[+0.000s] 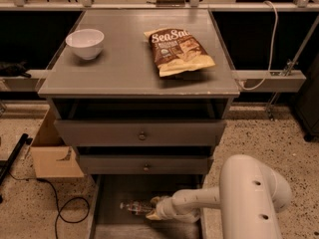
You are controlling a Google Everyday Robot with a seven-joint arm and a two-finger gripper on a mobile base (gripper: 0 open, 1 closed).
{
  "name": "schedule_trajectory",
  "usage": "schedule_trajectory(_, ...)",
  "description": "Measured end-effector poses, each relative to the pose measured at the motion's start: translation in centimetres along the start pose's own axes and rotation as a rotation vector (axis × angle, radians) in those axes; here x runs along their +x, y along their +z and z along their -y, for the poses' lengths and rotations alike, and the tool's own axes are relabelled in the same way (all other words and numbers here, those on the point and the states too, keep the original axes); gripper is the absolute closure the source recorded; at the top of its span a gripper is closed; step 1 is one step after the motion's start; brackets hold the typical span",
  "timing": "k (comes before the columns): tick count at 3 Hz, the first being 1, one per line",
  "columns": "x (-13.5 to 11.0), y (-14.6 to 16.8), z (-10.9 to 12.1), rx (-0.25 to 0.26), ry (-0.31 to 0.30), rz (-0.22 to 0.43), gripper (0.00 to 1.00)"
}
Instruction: Pick water bottle from bottom drawer and place on counter
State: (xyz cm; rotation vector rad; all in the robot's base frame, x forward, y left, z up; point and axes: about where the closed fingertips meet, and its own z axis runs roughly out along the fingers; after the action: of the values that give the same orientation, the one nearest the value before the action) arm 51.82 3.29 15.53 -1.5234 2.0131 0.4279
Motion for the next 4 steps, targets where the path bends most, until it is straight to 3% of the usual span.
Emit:
schedule_trajectory(2, -0.7, -4.8, 0.2, 0.049, -0.049, -0.03, 1.0)
schedule_trajectory(4, -1.2, -11.3, 1.6, 0.137, -0.055, -0.032, 1.0)
